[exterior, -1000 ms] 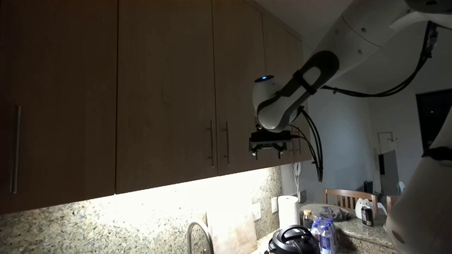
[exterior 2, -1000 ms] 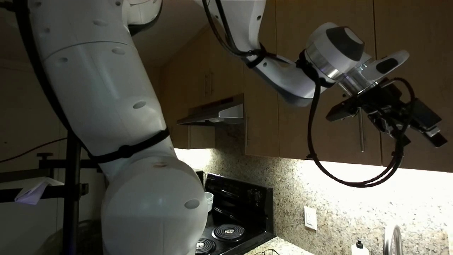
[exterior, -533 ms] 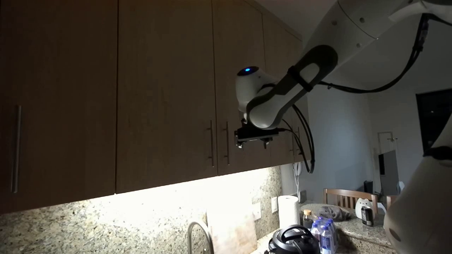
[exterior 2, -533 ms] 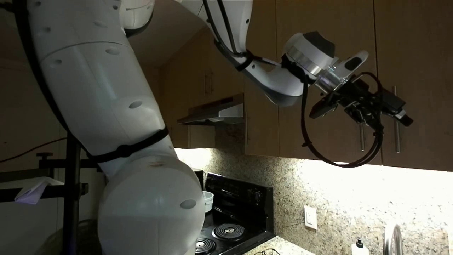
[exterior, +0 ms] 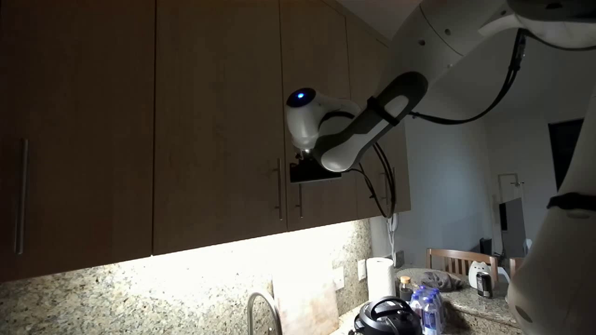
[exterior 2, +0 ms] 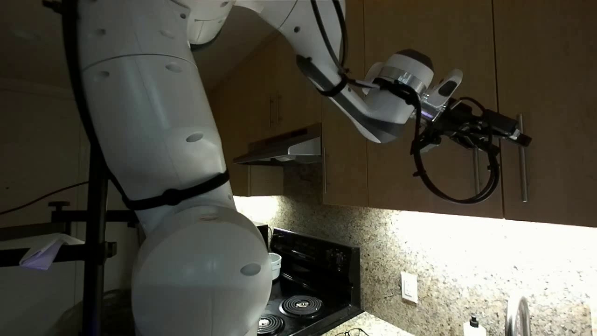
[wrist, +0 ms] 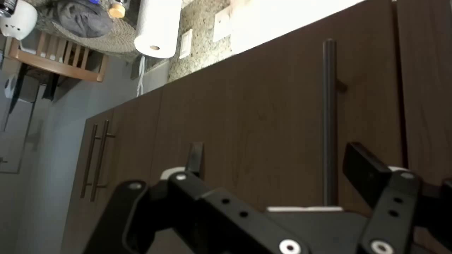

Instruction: Open the third cabinet door from the right

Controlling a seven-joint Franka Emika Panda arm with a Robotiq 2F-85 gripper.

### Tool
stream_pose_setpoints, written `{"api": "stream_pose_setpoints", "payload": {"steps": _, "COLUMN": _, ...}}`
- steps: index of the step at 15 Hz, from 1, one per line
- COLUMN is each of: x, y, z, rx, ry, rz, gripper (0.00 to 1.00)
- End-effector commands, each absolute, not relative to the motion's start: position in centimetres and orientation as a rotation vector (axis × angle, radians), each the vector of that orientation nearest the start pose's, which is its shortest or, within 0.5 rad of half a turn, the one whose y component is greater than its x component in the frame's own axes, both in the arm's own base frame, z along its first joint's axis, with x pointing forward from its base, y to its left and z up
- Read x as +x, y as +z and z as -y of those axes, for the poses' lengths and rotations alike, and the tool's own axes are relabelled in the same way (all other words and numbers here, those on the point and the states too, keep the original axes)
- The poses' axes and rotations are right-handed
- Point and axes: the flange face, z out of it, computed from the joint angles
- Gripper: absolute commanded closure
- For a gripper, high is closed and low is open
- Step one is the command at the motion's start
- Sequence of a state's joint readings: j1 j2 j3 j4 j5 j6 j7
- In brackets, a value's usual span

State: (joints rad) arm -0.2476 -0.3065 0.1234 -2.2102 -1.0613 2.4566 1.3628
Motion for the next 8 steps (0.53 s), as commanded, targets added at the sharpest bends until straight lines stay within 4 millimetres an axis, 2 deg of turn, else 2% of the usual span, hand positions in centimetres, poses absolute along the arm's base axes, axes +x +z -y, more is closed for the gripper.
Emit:
{"api": "stream_pose_setpoints", "payload": {"steps": 1, "x": 53.1, "y": 56.6, "z": 5.1, "rx": -2.896, "ry": -1.733, "rz": -1.284, "gripper": 0.0}}
{"api": "stream_pose_setpoints", "payload": {"steps": 6, "x": 56.7, "y": 54.2, "z": 4.9, "rx": -2.914, "ry": -1.779, "rz": -1.327, "gripper": 0.0}}
{"api": "stream_pose_setpoints", "payload": {"steps": 8, "x": 57.7, "y": 53.5, "z": 5.8, "rx": -2.93, "ry": -1.766, "rz": -1.381, "gripper": 0.0}}
